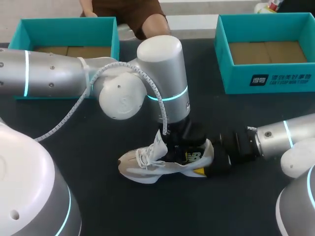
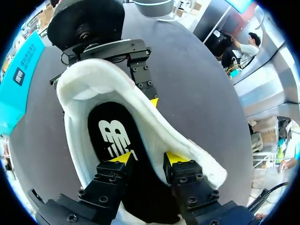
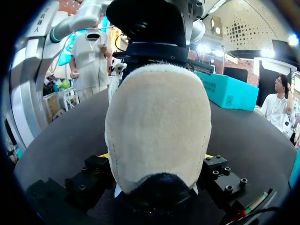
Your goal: Take the shoe out of the shoebox, open the shoe tongue, remove and reinsert the insole, then place the shoe into the shoebox
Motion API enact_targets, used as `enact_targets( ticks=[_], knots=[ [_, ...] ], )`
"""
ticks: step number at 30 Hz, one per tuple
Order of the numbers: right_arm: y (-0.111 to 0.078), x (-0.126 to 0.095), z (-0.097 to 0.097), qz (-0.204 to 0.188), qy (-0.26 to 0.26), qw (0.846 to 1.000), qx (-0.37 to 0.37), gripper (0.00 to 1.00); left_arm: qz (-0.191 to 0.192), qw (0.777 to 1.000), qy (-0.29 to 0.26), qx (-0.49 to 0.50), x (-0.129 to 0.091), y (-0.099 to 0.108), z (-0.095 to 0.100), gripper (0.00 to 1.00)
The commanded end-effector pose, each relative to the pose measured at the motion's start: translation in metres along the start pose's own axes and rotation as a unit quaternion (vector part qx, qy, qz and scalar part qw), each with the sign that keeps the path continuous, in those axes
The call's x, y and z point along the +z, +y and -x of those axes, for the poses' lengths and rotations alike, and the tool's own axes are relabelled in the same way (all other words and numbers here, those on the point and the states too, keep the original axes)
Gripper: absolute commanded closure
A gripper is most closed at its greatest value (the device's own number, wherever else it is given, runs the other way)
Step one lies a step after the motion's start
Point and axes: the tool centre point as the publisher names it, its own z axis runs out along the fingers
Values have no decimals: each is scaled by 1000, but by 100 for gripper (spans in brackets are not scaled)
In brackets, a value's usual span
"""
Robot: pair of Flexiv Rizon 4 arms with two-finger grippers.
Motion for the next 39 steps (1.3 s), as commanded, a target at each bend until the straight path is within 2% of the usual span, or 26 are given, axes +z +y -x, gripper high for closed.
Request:
enact_targets(
  ticks=[1,2,3,7,8,11,19,33,39],
  knots=[
    [-2,3,1,-3,0,1000,1,100,5,1000,-15,-1,16,-1,2,60],
    [-2,3,1,-3,0,1000,1,100,7,1000,-18,-3,18,-1,3,61],
    [-2,3,1,-3,0,1000,1,100,9,1000,-26,-2,21,-1,4,66],
    [-2,3,1,-3,0,1000,1,100,13,999,-49,-10,26,1,9,97],
    [-2,3,1,-3,0,1000,1,100,15,999,-51,-12,27,2,11,100],
    [-2,3,1,-3,0,1000,1,100,16,997,-67,-23,23,6,17,100],
    [-2,3,1,-3,0,1000,1,100,3,995,-88,-55,-12,16,28,100],
    [-2,3,1,-3,0,1000,1,100,-19,994,-67,-82,-44,23,17,100],
    [-2,3,1,-3,0,1000,1,100,-45,994,-52,-86,-58,21,10,100]
  ],
)
